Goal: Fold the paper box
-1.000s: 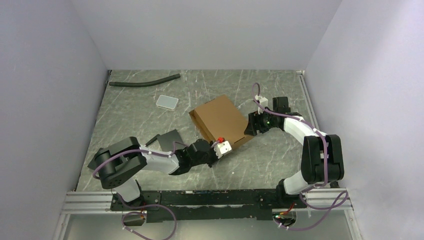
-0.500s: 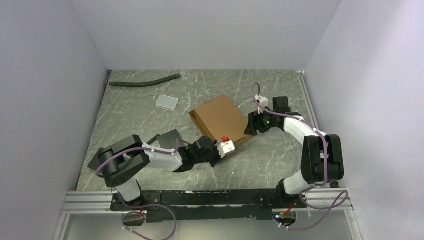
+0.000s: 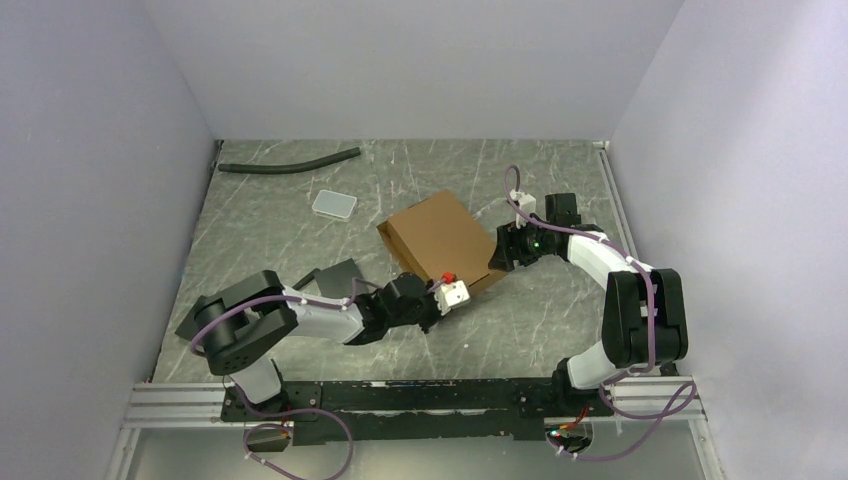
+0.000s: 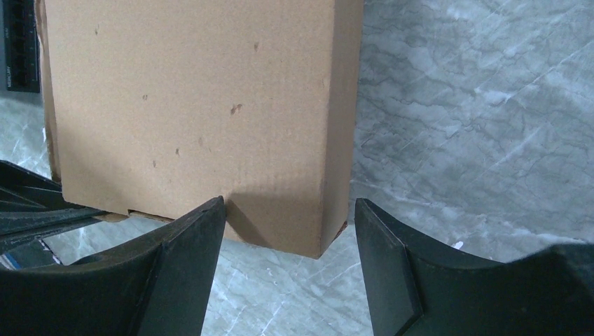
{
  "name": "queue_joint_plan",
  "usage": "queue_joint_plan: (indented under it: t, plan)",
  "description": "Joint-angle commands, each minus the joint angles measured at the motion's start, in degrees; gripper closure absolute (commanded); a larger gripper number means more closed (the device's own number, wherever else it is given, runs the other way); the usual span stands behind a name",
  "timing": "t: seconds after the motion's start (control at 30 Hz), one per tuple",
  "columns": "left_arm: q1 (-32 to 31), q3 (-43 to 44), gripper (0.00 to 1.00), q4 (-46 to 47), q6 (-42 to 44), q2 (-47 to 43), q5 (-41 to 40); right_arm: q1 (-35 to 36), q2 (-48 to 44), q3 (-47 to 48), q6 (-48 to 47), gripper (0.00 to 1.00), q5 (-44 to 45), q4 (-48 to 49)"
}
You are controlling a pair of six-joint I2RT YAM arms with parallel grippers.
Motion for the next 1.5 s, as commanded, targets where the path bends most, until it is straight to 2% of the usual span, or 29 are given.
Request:
queue_joint_plan:
  t: [0.0,0.3,1.47]
  plan:
    - [-0.25,-4.0,1.0,2.38,-2.11,-3.16,-1.62,0.04,1.37,1.06,-1.55,0.3,4.01,0.13]
    - [-0.25,-9.8,1.0,8.17,-5.55,-5.33,-5.0,0.17,1.82,1.06,-1.6,0.3,4.4,0.16]
    - [-0.07,-10.13,1.0,8.06,-5.0,-5.86,-5.85,0.42,2.21,1.15,-1.72,0.3,4.58,0.04]
